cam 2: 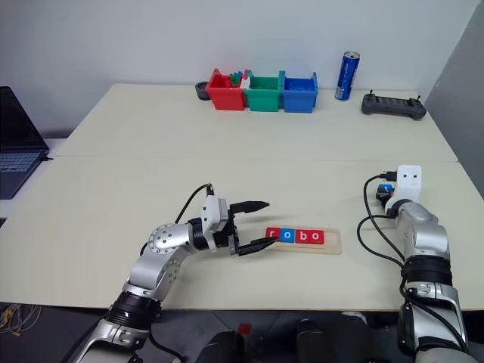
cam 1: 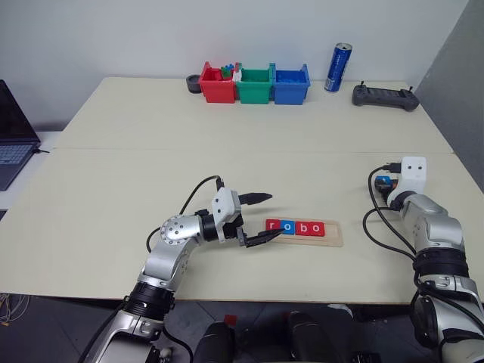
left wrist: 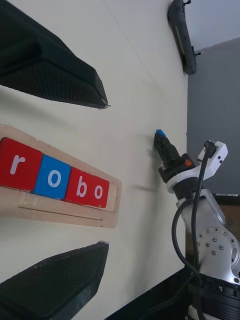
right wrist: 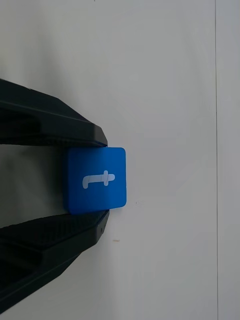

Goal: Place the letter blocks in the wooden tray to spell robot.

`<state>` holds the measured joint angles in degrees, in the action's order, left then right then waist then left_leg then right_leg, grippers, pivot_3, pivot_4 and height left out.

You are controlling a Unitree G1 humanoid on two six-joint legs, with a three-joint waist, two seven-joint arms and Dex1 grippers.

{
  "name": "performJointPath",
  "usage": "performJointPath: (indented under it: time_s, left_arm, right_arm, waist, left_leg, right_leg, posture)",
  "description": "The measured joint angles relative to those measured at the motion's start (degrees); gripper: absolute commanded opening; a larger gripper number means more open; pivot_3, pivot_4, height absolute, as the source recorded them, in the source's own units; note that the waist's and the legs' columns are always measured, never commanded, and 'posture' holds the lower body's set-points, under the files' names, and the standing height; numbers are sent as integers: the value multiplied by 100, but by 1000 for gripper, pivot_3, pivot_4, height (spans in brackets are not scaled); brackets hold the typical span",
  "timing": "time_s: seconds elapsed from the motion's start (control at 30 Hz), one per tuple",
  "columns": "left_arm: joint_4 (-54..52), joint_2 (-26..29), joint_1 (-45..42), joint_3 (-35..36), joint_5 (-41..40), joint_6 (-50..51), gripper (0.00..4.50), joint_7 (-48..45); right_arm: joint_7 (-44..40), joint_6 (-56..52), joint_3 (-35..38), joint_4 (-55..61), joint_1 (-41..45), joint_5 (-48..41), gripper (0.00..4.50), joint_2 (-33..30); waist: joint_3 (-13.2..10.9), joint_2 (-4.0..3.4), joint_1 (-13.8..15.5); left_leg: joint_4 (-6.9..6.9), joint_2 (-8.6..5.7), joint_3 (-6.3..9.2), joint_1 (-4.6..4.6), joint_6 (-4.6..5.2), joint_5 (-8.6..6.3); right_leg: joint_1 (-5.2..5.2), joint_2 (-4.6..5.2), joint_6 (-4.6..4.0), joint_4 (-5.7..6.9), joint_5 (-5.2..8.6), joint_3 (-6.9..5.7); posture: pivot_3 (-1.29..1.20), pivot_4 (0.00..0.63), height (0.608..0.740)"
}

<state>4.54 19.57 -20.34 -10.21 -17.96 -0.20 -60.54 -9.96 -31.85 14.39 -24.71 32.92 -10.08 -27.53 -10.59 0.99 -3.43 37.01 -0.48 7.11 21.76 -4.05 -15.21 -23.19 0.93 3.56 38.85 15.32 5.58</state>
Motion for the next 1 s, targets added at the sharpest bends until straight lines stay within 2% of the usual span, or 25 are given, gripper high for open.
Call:
performJointPath:
  time_s: [0.17, 0.43, 0.67, 0.8, 1.0]
  left_arm:
    - [0, 0, 1, 0, 0, 0, 4500, -2]
    - [-3, -19, 55, -8, 1, -5, 4500, -12]
    - [-3, -74, 138, -28, 1, -11, 4500, -26]
    - [-3, -94, 133, -35, 1, -10, 4500, -31]
    - [3, -160, 115, -40, 1, -11, 4500, -29]
  right_arm:
    - [-34, -437, -1, 638, -234, -21, 1448, -37]
    - [-321, -1962, 73, 2939, -1190, -394, 1448, -375]
    - [-340, -3531, 524, 4977, -2071, -795, 1448, -412]
    - [-238, -4122, 636, 5632, -2301, -910, 1448, -208]
    - [-107, -4344, 674, 5937, -2798, -896, 1448, 117]
  waist:
    - [0, 0, 2]
    - [0, 0, 19]
    - [0, 0, 21]
    - [0, 0, 20]
    - [0, 0, 40]
  left_leg:
    - [-1, 0, 2, 2, 0, 0]
    - [-2, 0, 5, 6, 0, 0]
    - [-2, 0, 7, 7, 0, 0]
    - [-2, 1, 4, 7, 0, 0]
    - [-3, 0, 4, 9, 0, 0]
  right_leg:
    - [-1, 0, 0, -1, 0, -1]
    - [-2, 0, 1, -7, 1, -2]
    - [-2, 0, 2, -9, 1, -4]
    - [-2, -1, 2, -10, 2, -3]
    - [-1, -1, 3, -16, 2, -4]
  posture:
    - [0, 150, 740]
    - [0, 150, 740]
    - [0, 150, 740]
    - [0, 150, 740]
    - [0, 150, 740]
